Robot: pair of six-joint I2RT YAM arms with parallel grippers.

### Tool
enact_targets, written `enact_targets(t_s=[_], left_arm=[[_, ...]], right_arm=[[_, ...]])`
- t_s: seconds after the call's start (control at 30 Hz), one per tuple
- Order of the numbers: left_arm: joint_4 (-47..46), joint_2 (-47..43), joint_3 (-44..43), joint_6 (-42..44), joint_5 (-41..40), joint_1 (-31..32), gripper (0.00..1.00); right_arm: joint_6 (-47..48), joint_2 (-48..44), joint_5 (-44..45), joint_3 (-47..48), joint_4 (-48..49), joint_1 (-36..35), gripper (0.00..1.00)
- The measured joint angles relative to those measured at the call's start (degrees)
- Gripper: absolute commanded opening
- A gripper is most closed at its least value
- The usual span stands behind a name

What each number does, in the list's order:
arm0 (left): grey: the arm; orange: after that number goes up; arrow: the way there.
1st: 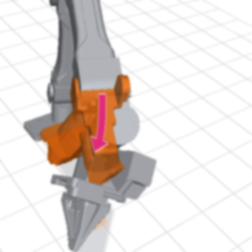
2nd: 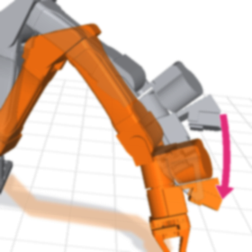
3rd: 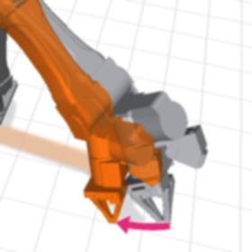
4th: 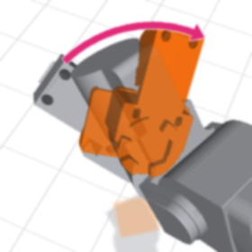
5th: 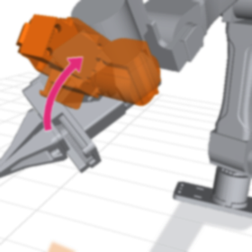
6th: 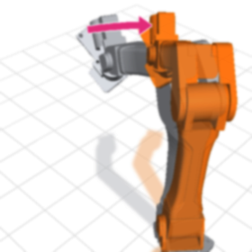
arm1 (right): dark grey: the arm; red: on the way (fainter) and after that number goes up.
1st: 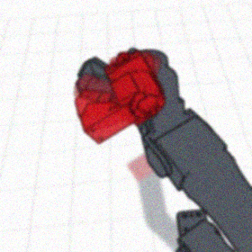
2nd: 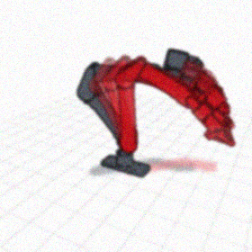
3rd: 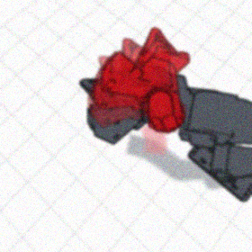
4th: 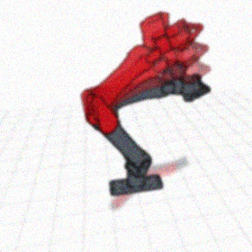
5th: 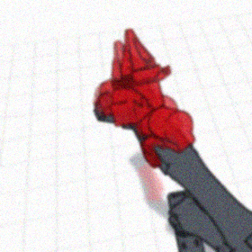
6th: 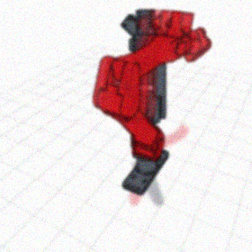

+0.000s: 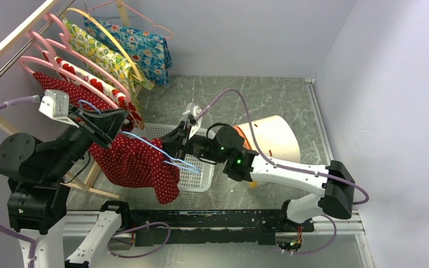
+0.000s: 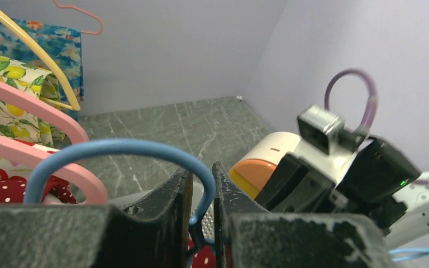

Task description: Remove the skirt from the hanger

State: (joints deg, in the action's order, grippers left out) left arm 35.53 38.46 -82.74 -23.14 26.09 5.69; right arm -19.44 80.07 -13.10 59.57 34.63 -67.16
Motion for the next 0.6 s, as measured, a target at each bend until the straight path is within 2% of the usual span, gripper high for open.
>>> enact_targets(t_s=[0.2, 0.6], left_arm=[[0.6, -2.6, 2.3, 3.0, 1.4, 0.0, 0.07], [2.1, -4.6, 5.4, 6.3, 3.5, 0.0, 0.07]], right_arm=[[1.5, -0.5, 5.0, 7.5, -6.1, 1.2, 0.00], [5.6, -0.5, 10.4, 28.2, -22.2, 3.2, 0.00]])
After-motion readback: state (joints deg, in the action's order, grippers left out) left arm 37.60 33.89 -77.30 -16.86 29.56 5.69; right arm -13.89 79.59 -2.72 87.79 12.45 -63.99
